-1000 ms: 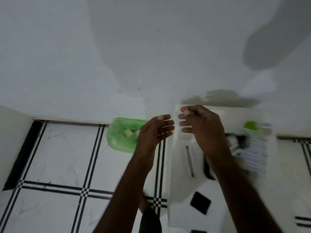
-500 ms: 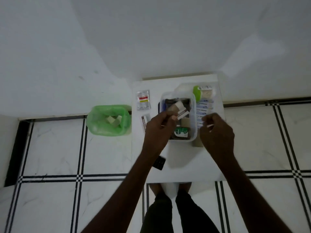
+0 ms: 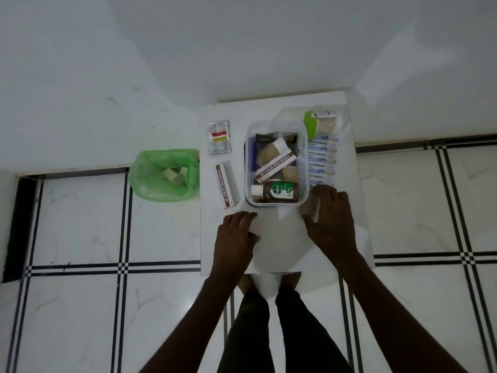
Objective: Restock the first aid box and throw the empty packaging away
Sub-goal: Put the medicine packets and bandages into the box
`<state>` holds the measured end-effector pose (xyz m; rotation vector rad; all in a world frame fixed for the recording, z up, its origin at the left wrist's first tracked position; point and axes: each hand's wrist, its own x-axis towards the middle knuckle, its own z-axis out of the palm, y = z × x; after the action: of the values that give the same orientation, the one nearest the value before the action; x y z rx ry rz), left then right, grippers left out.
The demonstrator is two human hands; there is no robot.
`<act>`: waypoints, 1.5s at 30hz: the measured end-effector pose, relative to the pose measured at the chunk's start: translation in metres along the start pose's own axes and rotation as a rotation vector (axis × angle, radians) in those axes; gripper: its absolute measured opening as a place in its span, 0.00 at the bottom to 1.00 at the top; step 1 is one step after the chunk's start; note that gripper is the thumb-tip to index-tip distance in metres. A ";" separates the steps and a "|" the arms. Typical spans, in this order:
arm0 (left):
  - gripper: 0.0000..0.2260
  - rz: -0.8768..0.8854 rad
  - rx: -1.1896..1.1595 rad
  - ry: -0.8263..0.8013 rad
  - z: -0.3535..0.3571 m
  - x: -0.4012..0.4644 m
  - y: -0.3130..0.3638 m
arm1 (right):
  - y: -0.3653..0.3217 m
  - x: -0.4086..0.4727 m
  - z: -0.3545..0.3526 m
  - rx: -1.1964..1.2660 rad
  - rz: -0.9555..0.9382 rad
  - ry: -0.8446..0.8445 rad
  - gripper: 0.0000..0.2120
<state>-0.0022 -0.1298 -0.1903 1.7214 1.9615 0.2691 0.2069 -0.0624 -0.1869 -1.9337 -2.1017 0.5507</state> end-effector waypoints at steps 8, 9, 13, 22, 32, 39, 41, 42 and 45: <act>0.17 0.056 0.134 -0.030 0.006 0.006 -0.010 | -0.041 -0.012 -0.043 0.089 0.234 0.292 0.35; 0.16 0.052 0.132 -0.032 0.006 0.009 -0.011 | -0.051 -0.012 -0.047 0.103 0.227 0.321 0.35; 0.08 -0.011 -0.010 0.017 -0.002 0.016 -0.005 | -0.086 -0.001 -0.049 0.085 0.129 0.369 0.35; 0.06 -0.191 -0.400 0.304 -0.066 0.000 0.005 | -0.112 0.055 -0.008 -0.353 0.174 0.129 0.32; 0.05 -0.137 -0.577 0.413 -0.116 0.055 0.023 | -0.082 0.059 -0.009 -0.363 -0.200 0.081 0.15; 0.03 0.002 -0.301 0.386 -0.115 0.132 0.057 | -0.074 0.072 -0.015 -0.345 -0.247 -0.052 0.24; 0.04 0.040 -0.106 0.355 -0.104 0.147 0.063 | -0.076 0.071 -0.013 -0.381 -0.247 -0.095 0.28; 0.05 0.060 -0.036 0.330 -0.098 0.153 0.065 | -0.076 0.071 -0.013 -0.389 -0.250 -0.095 0.29; 0.05 0.123 0.149 0.312 -0.089 0.163 0.066 | -0.074 0.071 -0.012 -0.371 -0.260 -0.061 0.30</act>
<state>0.0004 0.0553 -0.1237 2.0007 2.1414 0.4702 0.1378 0.0052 -0.1506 -1.7853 -2.5926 0.1768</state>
